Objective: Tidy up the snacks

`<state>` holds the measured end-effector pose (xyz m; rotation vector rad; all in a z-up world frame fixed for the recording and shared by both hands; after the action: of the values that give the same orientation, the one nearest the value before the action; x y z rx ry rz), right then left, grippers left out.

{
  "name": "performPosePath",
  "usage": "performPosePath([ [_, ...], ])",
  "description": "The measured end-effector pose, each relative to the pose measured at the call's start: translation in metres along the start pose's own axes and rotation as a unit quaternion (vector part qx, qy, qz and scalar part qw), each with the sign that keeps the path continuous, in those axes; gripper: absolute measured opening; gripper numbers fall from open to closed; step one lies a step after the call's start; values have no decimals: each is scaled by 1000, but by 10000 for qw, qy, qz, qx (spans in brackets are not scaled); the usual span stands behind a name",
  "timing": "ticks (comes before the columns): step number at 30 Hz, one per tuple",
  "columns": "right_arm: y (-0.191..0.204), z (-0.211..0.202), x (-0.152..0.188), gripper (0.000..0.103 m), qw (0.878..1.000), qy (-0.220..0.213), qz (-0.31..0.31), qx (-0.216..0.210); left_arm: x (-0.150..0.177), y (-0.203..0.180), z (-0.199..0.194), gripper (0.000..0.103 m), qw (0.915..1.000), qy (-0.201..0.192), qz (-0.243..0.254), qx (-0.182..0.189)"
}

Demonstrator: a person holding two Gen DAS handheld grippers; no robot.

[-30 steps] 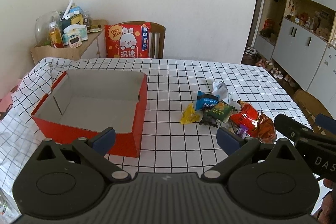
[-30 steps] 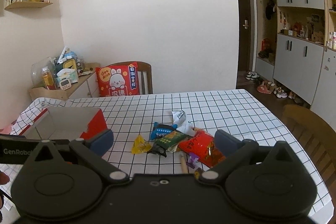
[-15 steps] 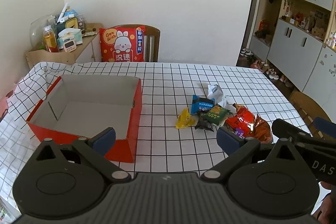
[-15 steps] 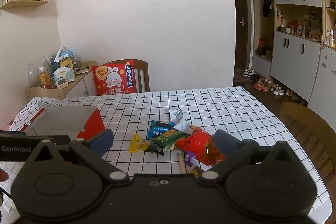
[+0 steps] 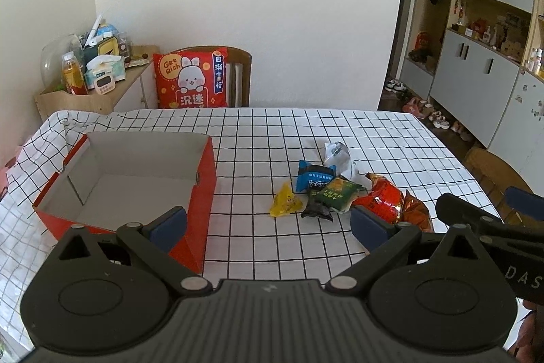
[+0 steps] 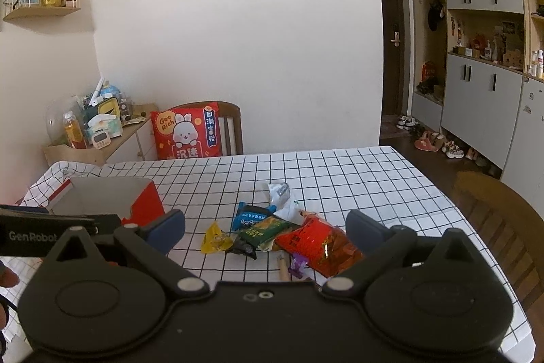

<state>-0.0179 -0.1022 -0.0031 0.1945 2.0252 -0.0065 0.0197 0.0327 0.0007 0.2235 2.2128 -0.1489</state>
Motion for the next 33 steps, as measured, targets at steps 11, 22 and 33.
performPosePath([
  [11,-16,9,0,101,9999,61,-86,-89,0,-19,15,103,9998,194,-29,-72],
  [22,-53,34,4,100,9993,356,98,-80,-2,-42,47,103,9991,394,-117,-99],
  [33,-119,90,17,88,9927,1013,650,17,-11,-94,99,103,9955,396,606,607],
])
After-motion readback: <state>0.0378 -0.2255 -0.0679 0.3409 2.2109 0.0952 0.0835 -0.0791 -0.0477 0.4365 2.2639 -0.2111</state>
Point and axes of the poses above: each gripper's, at about its wrist camera, not at the fingertips, and z roughly the way its jaws point, y to its left, x to its underside, the point moved 3 cm from there along z, roughly the way its jaws point, and after that the axes turned 1 degree about -y, right-handed, at the moved point
